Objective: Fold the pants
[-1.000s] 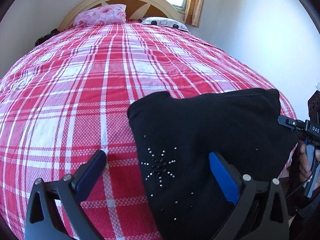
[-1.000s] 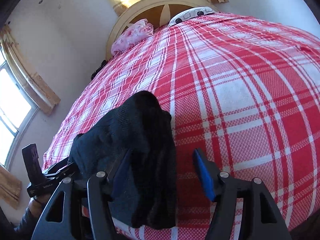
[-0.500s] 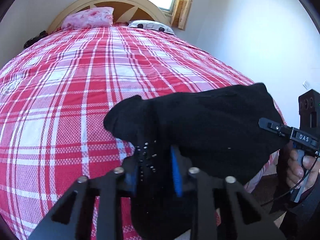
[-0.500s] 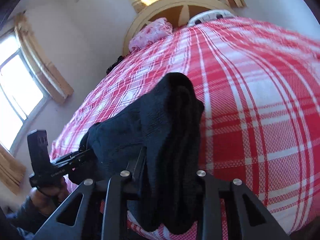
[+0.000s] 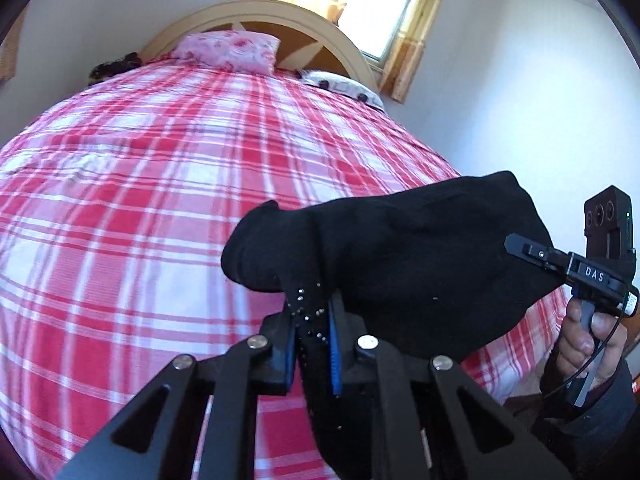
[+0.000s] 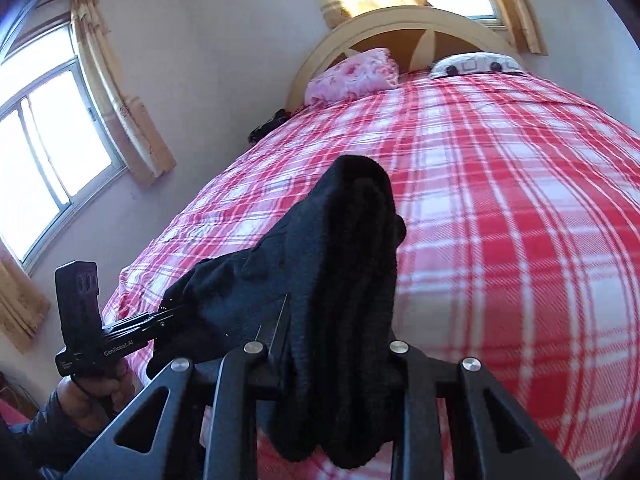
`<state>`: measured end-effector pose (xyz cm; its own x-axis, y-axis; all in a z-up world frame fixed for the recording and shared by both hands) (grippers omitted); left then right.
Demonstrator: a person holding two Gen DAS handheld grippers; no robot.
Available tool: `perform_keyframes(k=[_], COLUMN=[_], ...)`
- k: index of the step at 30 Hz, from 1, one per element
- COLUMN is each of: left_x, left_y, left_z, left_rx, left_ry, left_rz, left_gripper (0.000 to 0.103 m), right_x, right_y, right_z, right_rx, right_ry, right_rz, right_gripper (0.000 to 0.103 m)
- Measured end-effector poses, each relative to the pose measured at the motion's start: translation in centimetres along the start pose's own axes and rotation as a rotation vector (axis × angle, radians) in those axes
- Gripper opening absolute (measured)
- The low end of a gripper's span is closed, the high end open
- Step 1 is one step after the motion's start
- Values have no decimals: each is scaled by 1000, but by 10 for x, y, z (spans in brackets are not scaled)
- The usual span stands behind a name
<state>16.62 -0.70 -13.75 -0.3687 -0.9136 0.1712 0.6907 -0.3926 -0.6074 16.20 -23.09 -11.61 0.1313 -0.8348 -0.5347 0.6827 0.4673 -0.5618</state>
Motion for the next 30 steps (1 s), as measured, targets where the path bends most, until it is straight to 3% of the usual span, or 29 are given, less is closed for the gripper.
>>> perform_keyframes(k=[12,17,19,20,23,26,30], left_x=[-140,-167,-168,-169,-163,-159,-170], left_y=[-48,-32,-21,-17,-10,-12,-16], left_z=[16,4,-3,-8,-18,-23,-27], left_rx=[35,-27,-58,-74,-92,-84,-104], left_ry=[-61,-58,-50,-40,1,39,-12], left_rz=[265,292,294,310,426,470,491], left_gripper=[13,14,20,29,77,82,98], right_x=[-125,-143,-138,-132,-110,-98,-99], right_y=[147,205,222,231,246,237,217], right_z=[35,34,32,30,24,22,18], right_rx=[-121,-189,-221,-238,-287,-249,-185], right_ry=[-71,-63,-44,-29,3,-17,-92], right_rz=[156,159,135,117,75,19,-40], right_gripper=[27,27,27,27,38,57,64])
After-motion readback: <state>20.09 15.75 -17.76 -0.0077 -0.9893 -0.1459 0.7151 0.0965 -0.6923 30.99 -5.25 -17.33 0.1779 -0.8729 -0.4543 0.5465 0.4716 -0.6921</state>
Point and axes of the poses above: each gripper's, at about its wrist camera, not at the fingertips, and y roughly the way its jaws point, x to its right, z to its top, the point moved 4 cm from there along y, roughly the way its jaws point, and after that the axes turned 13 degrees about y, right-handed, at the moved point
